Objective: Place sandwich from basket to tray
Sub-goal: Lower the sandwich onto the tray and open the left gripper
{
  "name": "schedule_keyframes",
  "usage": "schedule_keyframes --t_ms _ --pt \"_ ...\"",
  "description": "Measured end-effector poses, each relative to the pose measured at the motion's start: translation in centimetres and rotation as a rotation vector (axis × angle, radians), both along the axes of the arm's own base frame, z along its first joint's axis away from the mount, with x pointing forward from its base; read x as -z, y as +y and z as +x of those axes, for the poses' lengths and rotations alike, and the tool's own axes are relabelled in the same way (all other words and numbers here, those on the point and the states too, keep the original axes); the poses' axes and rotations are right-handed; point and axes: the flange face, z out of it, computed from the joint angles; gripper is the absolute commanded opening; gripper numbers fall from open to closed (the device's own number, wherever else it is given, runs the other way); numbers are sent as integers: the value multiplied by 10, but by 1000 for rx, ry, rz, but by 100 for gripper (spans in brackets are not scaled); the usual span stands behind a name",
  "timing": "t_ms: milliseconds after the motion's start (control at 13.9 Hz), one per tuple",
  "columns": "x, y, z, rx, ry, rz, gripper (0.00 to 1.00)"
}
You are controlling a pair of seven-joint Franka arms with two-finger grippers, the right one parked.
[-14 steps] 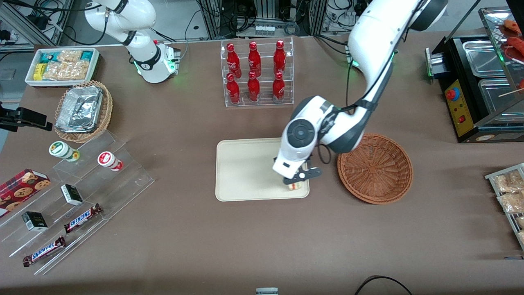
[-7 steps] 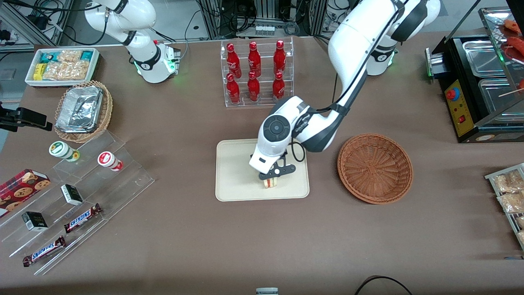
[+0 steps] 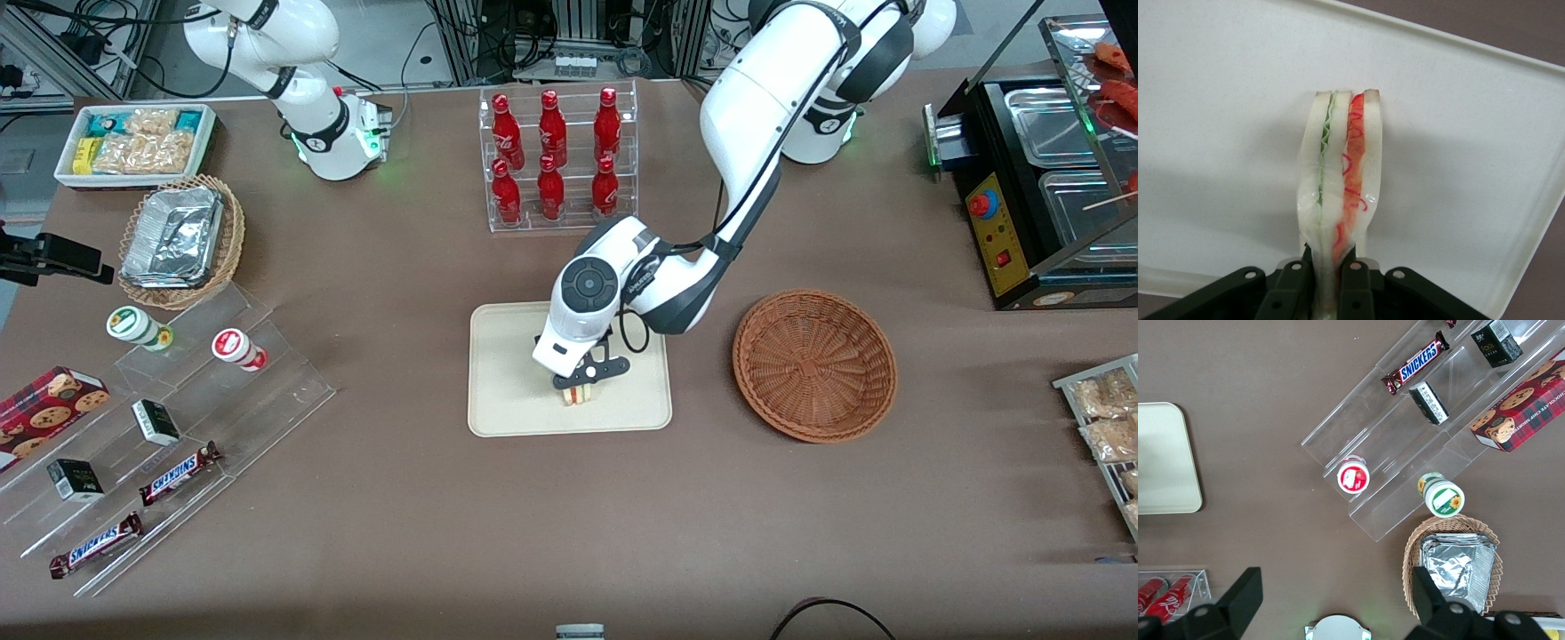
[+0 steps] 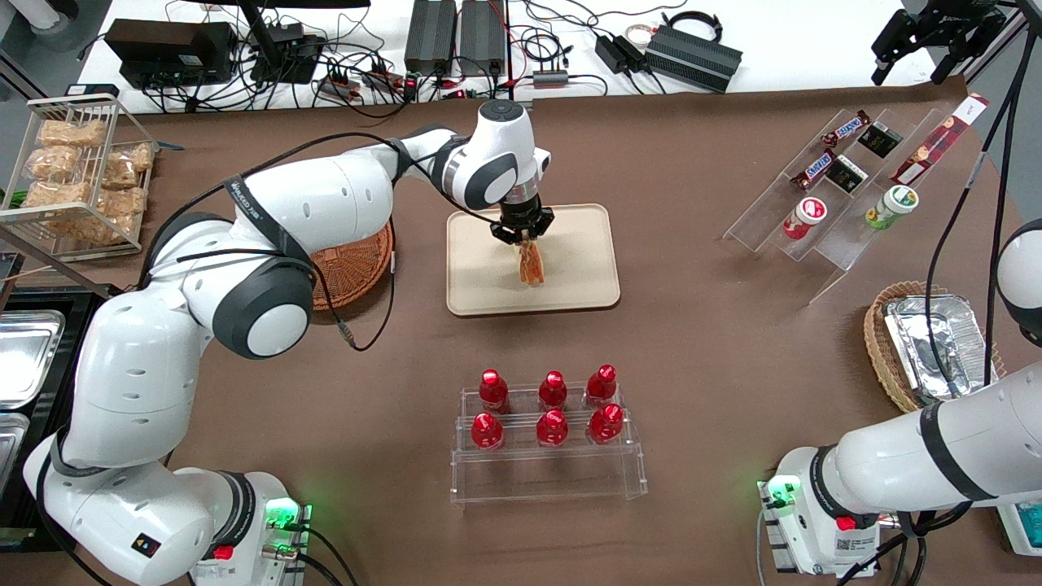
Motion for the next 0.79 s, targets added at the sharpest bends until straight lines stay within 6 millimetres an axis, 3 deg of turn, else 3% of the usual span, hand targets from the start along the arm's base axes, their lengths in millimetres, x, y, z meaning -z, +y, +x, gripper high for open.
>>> schedule_keyframes --t_ms 72,144,432,576,791 --pt "3 0 0 -7 3 2 83" --pt "4 0 1 -17 3 0 100" --pt "-10 -6 6 -29 -22 -27 100" --pt "-36 -9 13 -29 -33 -36 100" --pt "-97 -4 26 -30 -28 -23 100"
